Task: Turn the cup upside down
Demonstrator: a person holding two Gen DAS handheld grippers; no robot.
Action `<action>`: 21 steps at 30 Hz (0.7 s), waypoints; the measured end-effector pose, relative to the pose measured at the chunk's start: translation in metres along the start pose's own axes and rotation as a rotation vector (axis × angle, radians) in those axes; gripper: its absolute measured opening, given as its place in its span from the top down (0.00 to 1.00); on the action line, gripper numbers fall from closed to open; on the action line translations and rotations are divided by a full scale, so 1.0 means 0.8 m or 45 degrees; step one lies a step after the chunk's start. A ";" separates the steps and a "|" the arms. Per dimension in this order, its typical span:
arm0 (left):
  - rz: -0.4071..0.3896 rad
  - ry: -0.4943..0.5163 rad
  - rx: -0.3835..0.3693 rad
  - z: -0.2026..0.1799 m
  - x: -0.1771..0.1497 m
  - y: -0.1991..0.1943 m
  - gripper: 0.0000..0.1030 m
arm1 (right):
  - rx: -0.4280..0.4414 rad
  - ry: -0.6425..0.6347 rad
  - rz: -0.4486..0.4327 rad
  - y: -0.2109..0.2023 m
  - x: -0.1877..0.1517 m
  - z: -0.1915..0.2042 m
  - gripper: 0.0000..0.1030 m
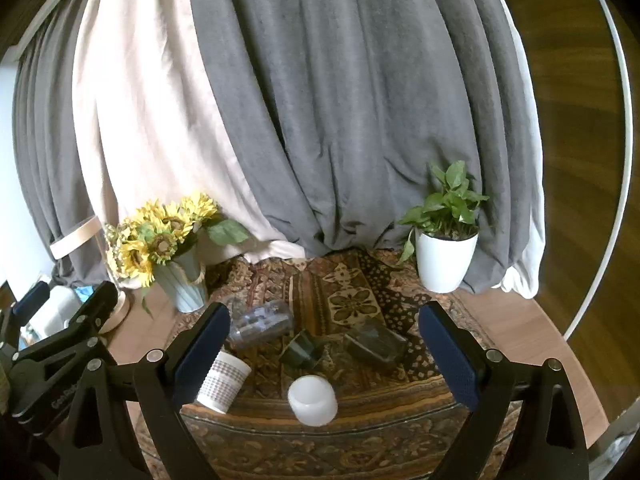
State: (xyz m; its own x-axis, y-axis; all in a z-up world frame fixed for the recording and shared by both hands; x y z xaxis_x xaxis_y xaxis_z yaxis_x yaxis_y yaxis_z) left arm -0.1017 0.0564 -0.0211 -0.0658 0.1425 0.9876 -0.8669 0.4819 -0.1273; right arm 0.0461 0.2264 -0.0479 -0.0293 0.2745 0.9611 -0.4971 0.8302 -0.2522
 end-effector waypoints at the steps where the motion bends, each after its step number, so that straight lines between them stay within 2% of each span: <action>1: -0.002 0.005 0.004 0.000 0.000 0.000 0.00 | 0.000 -0.001 -0.001 0.000 0.000 0.001 0.07; 21: -0.011 -0.008 -0.003 0.013 0.002 0.001 0.00 | -0.013 -0.017 -0.017 -0.002 0.002 0.018 0.07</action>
State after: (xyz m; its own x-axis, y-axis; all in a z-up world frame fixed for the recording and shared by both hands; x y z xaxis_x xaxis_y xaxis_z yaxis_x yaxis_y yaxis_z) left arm -0.1079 0.0480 -0.0190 -0.0617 0.1331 0.9892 -0.8663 0.4850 -0.1193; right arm 0.0342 0.2184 -0.0440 -0.0343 0.2573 0.9657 -0.4884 0.8387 -0.2408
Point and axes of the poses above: each gripper's, at about its wrist camera, not at the fingertips, and y roughly the way its jaws point, z to its left, x to its top, the point moved 10 cm from there along y, roughly the way its jaws point, and after that the axes turned 12 degrees about -z, right-handed, at the moved point
